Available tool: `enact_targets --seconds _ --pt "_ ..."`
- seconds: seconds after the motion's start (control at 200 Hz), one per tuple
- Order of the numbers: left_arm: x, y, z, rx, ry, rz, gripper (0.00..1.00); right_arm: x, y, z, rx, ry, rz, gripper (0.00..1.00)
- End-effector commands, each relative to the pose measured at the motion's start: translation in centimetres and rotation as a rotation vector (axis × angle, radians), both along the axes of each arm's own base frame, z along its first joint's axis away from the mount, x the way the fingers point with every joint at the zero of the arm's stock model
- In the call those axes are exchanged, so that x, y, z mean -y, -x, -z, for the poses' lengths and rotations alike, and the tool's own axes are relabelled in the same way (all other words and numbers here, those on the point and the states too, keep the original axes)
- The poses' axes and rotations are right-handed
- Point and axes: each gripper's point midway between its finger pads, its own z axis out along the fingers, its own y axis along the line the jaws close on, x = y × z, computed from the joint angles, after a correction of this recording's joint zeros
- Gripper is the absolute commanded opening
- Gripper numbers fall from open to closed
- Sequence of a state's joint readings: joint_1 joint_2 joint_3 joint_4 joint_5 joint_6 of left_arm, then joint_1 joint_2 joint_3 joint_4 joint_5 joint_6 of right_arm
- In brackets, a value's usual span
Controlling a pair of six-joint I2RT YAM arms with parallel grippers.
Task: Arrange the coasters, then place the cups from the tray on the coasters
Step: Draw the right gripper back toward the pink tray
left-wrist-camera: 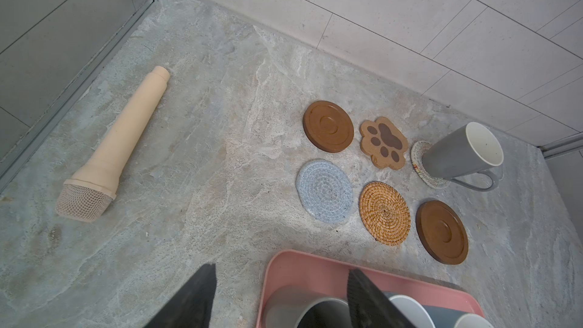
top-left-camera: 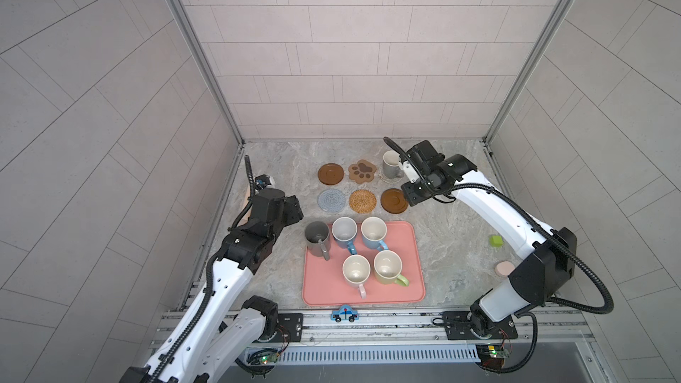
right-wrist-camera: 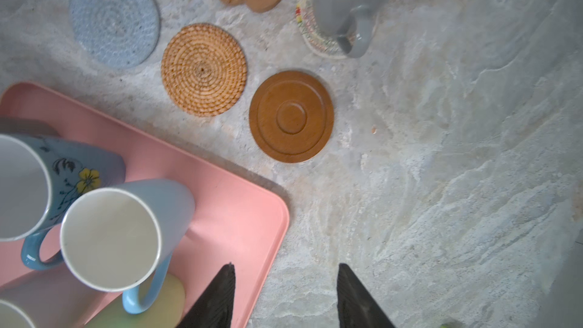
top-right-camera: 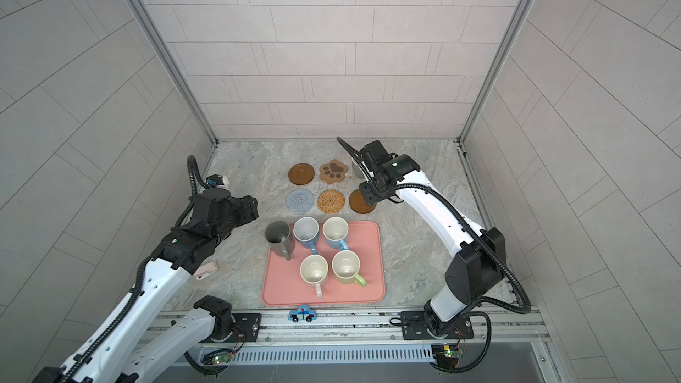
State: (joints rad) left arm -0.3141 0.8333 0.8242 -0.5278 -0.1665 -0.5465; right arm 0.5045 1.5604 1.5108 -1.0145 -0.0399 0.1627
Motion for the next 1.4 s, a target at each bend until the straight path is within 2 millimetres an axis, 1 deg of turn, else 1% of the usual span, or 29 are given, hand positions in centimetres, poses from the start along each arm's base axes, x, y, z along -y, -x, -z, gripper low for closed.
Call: enact_targets --seconds 0.0,0.14,0.23,0.41,0.555,0.675,0.816,0.996,1.266,1.396 --pt "-0.4 -0.3 0.0 0.011 0.003 -0.025 0.73 -0.6 1.7 -0.4 0.008 -0.003 0.029 0.54" --pt "0.1 -0.8 0.0 0.005 0.015 -0.016 0.73 -2.6 3.8 0.4 -0.019 -0.008 -0.012 0.55" --pt "0.2 -0.9 0.0 0.003 0.026 -0.014 0.73 -3.5 5.0 0.8 -0.032 0.002 -0.023 0.55" --pt "0.1 -0.9 -0.2 0.014 0.031 -0.024 0.73 -4.7 6.7 1.6 -0.039 0.004 -0.025 0.55" --pt "0.3 -1.2 0.4 0.002 0.042 -0.023 0.73 -5.3 7.8 3.1 -0.073 0.019 -0.026 0.55" --pt "0.7 -1.6 0.7 -0.007 0.052 -0.018 0.73 -6.0 8.1 3.6 -0.073 0.036 -0.031 0.55" --pt "0.9 -2.1 0.6 -0.012 0.051 -0.011 0.73 -6.8 8.5 4.4 -0.089 0.048 -0.045 0.56" --pt "1.1 -2.4 1.1 -0.021 0.058 -0.012 0.73 -7.7 8.8 4.5 -0.101 0.065 -0.069 0.56" --pt "1.2 -2.5 1.6 -0.032 0.053 -0.012 0.73 -8.4 8.8 5.5 -0.124 0.08 -0.071 0.56" --pt "1.2 -2.6 1.4 -0.028 0.052 -0.011 0.73 -8.5 9.0 6.0 -0.133 0.091 -0.071 0.56"
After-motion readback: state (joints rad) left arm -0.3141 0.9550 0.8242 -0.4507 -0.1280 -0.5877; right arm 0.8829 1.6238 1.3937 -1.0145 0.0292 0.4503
